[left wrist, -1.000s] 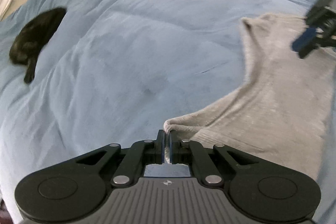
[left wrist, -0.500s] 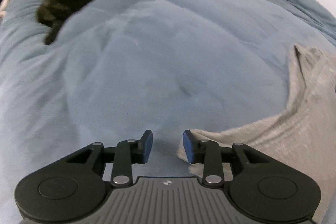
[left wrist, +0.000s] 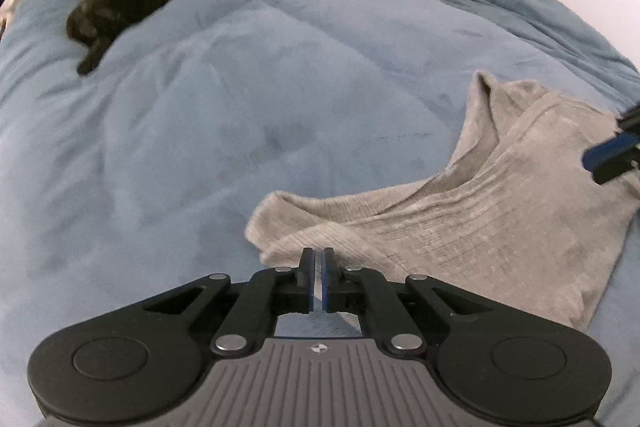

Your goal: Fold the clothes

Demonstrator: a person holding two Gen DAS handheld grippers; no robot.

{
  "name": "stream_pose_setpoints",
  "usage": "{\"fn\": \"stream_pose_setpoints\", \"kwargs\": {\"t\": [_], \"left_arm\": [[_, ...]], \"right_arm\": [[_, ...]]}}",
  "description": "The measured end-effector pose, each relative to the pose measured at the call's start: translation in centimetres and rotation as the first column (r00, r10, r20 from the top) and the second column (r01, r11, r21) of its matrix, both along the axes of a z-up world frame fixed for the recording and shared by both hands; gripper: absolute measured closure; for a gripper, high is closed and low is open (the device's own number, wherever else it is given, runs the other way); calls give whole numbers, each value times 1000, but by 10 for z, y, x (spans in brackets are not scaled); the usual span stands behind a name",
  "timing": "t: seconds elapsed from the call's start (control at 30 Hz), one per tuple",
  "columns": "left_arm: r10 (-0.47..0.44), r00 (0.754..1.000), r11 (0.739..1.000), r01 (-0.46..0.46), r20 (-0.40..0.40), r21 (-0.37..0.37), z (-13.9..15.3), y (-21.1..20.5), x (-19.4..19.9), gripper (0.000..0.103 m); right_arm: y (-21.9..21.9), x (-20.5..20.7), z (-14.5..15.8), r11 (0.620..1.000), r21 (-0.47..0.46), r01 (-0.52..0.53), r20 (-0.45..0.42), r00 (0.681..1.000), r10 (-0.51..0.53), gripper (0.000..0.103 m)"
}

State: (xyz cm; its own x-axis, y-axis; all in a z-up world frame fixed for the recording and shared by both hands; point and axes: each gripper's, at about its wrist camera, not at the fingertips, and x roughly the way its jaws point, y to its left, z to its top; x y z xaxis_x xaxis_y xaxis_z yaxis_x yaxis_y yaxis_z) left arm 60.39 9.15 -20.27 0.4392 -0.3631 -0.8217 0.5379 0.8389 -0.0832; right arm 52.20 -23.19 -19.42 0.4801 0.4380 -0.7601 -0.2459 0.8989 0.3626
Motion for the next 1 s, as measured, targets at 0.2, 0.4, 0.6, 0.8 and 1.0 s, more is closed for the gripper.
{"fn": "stream_pose_setpoints", "kwargs": {"t": [0.2,0.4,0.6,0.8,1.0], "left_arm": [[83,996,997,-83,-25,9,-20,-12,20,100],[118,993,993,-118,0,10,-2,-7,7,99],[150,988,989,-150,45,11,18,-3,-16,96],[127,988,992,-127,88,-5,36,-28,-55,96],[81,996,992,-76,47,-98,42,-78,-104,96]], "right_arm": [[-6,-8,-3,1000,-8,19,-12,1000,-19,83],[-20,-16,2,998,-18,58,5,998,-58,78],[-39,-32,7,987,-83,135,30,991,-133,76],[-73,-69,7,945,-181,272,55,962,-266,73],[-115,-110,-3,895,-220,388,23,920,-392,73]]}}
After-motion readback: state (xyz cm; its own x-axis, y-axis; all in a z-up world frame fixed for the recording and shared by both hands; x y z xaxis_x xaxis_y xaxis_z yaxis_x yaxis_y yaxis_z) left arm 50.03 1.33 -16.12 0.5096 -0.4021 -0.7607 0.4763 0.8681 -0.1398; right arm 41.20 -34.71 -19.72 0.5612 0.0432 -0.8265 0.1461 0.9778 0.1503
